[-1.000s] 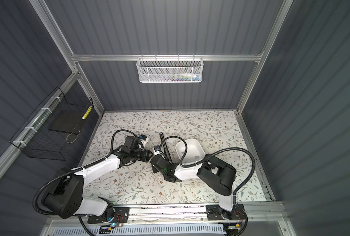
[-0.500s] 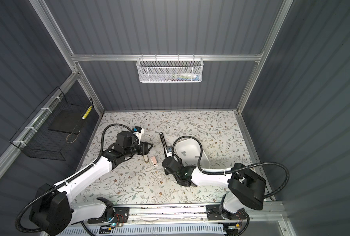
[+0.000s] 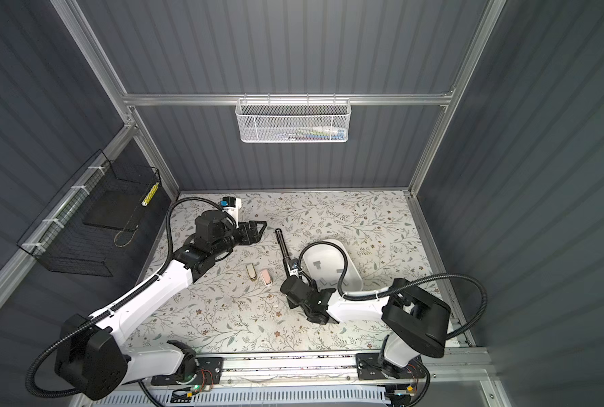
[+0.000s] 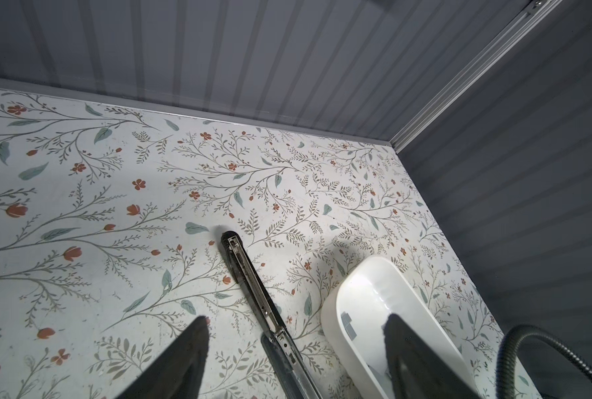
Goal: Load the staples into the stapler
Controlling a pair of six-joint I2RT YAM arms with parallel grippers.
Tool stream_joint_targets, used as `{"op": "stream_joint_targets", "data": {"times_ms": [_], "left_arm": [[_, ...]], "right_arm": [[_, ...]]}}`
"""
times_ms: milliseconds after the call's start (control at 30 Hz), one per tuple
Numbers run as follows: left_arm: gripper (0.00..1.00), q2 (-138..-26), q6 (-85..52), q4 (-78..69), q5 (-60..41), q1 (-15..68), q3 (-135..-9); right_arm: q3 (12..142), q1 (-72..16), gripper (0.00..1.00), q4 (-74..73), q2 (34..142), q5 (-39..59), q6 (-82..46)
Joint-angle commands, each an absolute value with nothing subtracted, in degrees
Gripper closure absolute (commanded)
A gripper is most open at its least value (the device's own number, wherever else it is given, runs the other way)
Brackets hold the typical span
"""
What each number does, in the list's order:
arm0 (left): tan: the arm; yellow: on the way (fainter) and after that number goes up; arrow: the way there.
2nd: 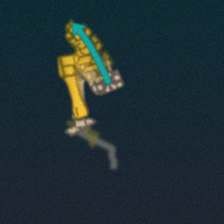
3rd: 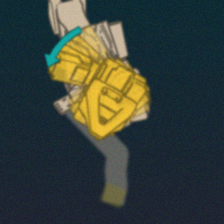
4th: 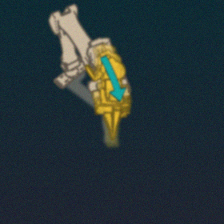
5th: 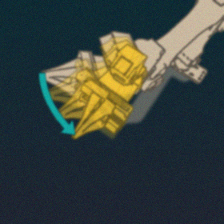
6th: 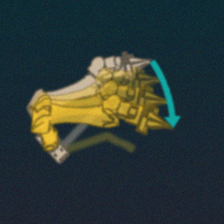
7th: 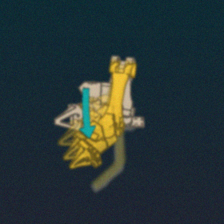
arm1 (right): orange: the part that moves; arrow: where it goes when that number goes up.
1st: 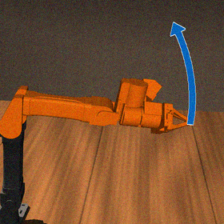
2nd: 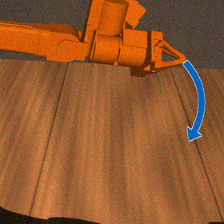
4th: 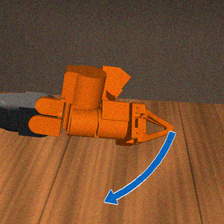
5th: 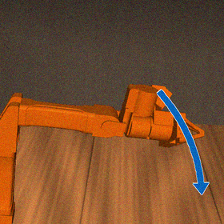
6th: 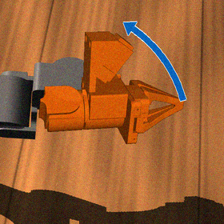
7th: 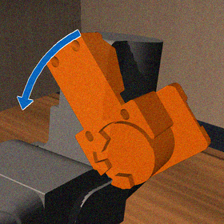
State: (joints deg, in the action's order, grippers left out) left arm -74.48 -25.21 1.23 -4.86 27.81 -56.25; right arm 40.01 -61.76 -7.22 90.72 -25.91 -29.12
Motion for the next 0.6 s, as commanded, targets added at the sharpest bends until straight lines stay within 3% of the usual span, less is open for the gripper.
{"op": "stream_joint_targets", "data": {"times_ms": [0, 433, 567], "left_arm": [[0.16, -75.35, -25.41, 3.25, -2.06, 28.04, -58.38], [0.15, -81.17, -31.63, 6.77, 6.02, 27.95, -60.84], [0.17, -82.53, -37.98, 0.32, 6.37, 27.94, -56.57]], "right_arm": [[42.47, -61.28, 0.50, -7.64, 92.94, -25.36, -29.21], [45.37, -59.69, 0.56, -7.37, 98.30, -25.86, -29.75], [45.42, -59.62, 0.59, -7.73, 98.48, -26.31, -29.99]]}}
